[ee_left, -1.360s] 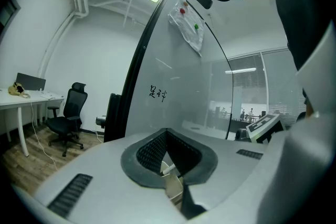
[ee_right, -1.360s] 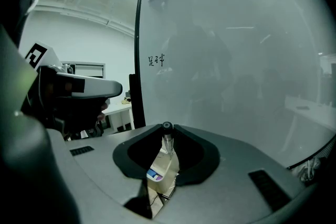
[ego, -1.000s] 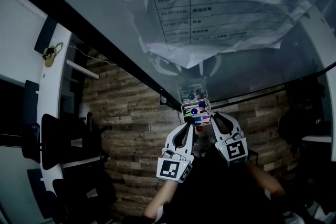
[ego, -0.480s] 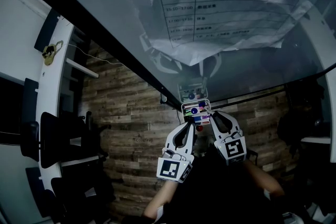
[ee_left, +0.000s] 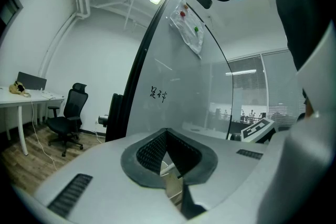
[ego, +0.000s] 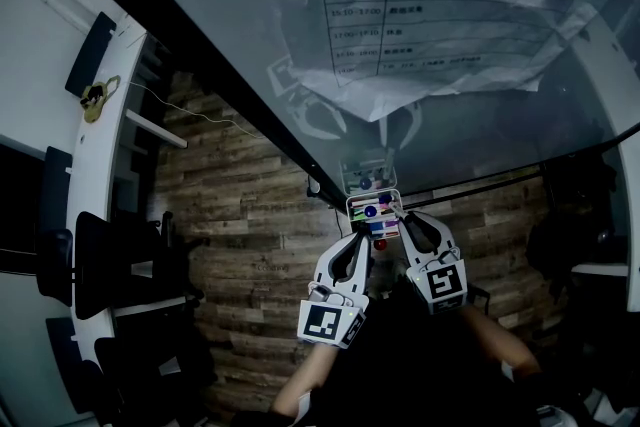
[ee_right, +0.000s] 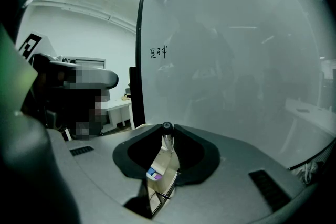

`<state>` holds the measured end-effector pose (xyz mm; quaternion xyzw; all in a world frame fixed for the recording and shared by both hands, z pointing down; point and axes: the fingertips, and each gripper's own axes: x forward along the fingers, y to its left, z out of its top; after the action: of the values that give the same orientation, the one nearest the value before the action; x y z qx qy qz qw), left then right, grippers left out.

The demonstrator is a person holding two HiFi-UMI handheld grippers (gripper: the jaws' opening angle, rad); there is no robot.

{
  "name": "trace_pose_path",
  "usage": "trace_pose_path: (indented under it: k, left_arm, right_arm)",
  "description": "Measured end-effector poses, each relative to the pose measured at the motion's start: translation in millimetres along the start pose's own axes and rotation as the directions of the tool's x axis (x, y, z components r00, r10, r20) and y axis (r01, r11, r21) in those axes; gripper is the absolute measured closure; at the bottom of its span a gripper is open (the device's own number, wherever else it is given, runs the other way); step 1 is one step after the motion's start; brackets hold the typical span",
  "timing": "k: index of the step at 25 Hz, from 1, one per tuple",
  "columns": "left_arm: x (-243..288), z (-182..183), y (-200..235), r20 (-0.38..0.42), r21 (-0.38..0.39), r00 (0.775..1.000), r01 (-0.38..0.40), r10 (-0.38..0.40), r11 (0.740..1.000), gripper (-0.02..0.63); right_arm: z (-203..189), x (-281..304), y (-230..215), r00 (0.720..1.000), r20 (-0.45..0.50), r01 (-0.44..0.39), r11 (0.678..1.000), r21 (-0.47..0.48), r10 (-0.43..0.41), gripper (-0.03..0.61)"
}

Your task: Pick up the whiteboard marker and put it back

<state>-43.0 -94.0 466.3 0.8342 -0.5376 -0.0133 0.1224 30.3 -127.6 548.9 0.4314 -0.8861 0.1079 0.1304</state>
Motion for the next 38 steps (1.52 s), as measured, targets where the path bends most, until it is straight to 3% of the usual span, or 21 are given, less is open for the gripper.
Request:
trace_pose_path:
  k: [12, 18, 38]
  left_arm:
    - [-5.9, 0.9, 1.5, 0.005, -0.004, 1.0, 0.003, -0.003, 1.0, 0.606]
    - [-9.1, -0.3, 4.1, -0.01, 0.024, 1.0, -0.004, 0.005, 1.0, 0.606]
    - [-26.9, 4.0, -8.6, 0.037, 0.037, 0.998, 0.041, -0.042, 0.999, 0.606]
  right_arm:
    - [5.9, -1.9, 4.8, 1.0, 0.019, -0.002, 1.0, -0.026, 0.002, 0.499]
    - [1.1, -6.6, 6.5, 1.0, 0.011, 0.004, 1.0, 0.007, -0.004, 0.499]
    - [10.2, -32.1, 14.1, 0.997, 0.044, 0.059, 0.998, -0.035, -0.058, 0.5]
